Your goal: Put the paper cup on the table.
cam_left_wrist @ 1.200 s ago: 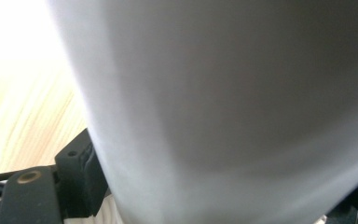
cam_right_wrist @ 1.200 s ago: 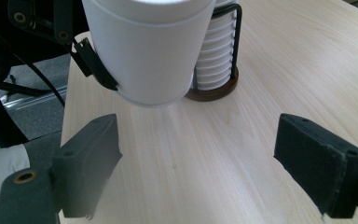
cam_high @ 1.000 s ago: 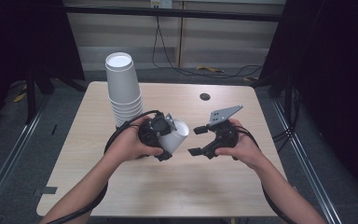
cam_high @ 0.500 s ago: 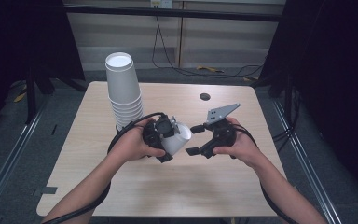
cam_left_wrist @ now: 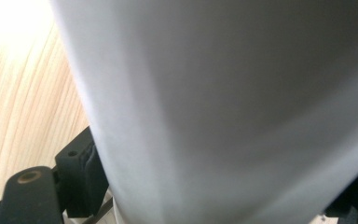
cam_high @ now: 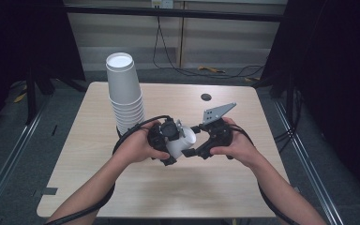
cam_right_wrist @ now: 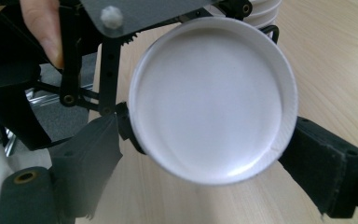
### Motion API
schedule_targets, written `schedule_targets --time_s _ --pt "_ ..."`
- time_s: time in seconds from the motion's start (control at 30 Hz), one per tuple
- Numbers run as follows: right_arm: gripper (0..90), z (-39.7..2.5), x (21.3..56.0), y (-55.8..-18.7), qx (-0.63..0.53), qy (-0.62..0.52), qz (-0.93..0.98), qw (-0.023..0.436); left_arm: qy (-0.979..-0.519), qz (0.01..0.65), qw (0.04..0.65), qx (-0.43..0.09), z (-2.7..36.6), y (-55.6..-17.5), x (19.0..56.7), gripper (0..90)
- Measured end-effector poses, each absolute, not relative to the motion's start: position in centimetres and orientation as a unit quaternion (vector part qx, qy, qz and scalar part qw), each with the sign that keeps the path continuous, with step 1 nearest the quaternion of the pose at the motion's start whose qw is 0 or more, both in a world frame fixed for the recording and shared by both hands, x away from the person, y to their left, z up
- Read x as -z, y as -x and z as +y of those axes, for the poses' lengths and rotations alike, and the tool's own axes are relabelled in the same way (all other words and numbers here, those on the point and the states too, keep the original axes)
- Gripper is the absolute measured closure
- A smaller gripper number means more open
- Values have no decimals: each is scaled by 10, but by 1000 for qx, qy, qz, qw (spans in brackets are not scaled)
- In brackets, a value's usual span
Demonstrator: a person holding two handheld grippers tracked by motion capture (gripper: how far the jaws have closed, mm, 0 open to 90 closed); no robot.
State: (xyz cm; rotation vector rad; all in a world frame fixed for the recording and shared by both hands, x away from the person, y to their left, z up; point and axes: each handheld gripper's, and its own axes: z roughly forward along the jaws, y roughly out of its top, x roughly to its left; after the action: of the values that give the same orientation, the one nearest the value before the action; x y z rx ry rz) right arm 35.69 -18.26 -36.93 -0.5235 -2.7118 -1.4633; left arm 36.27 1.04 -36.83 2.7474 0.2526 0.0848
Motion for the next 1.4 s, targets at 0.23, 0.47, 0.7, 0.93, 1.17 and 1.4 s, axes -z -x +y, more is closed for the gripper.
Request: schedule_targets --time_s 0.23,0.47,0.7,0.93,1.17,1.4 --pt "178 -178 372 -357 470 162 -868 15 -976 87 197 -26 11 -362 370 161" --pt "205 -176 372 -357 469 157 -869 16 -977 79 197 -28 10 -360 370 161" --pt "230 -174 373 -357 466 153 -872 16 -978 72 192 -30 10 -359 371 161" --pt "243 -175 373 -356 451 148 -880 18 -979 61 193 -29 10 -358 373 161" --pt "247 -179 372 -357 449 148 -881 22 -979 54 192 -34 9 -358 370 162" --pt "251 -180 372 -357 439 149 -886 22 -979 47 195 -37 8 -358 372 159"
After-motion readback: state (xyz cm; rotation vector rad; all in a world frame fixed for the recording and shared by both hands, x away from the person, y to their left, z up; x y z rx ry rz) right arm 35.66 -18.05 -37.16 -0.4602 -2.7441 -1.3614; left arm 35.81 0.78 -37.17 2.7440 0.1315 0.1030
